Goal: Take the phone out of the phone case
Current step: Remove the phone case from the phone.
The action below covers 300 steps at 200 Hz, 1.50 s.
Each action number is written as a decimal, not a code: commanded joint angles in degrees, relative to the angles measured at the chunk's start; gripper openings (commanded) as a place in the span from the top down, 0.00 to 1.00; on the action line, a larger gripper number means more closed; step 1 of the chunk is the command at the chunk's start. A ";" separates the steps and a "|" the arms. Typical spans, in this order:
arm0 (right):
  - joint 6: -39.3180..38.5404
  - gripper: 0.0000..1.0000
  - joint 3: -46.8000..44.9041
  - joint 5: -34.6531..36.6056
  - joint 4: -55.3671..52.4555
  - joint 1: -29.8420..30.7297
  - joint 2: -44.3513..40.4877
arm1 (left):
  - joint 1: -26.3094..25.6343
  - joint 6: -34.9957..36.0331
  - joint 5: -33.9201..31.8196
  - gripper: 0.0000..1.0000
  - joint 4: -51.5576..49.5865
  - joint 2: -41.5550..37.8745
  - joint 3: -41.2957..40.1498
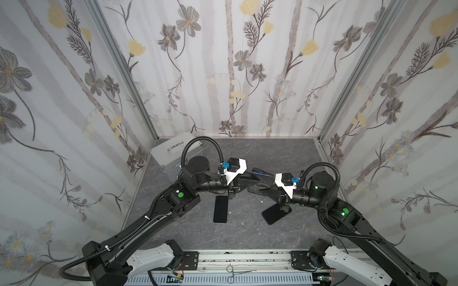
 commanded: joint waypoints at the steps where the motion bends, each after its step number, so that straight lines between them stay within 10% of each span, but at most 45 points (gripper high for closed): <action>1: 3.11 1.00 -0.42 -3.96 15.85 0.08 0.69 | -0.45 -1.11 7.18 0.94 -3.61 0.57 0.25; 31: 3.90 1.00 -2.21 -1.96 15.83 -1.36 -0.52 | -0.35 -0.66 -0.52 1.00 -2.93 -1.26 0.19; 52: 5.65 0.61 -3.86 5.88 14.37 -3.25 -3.23 | -0.37 1.58 -9.70 1.00 -3.00 -3.37 -0.90; 76: 7.43 0.48 -4.73 15.82 12.46 -4.78 -6.82 | -0.38 5.29 -16.84 1.00 -3.71 -4.73 -2.29; 196: -3.40 0.55 26.96 1.04 -24.69 -5.41 13.89 | -3.24 15.95 -18.91 1.00 -19.51 3.62 4.80; 300: -5.64 0.59 32.35 0.42 -32.94 -4.72 20.78 | -4.25 17.20 -19.17 1.00 -21.47 4.31 6.14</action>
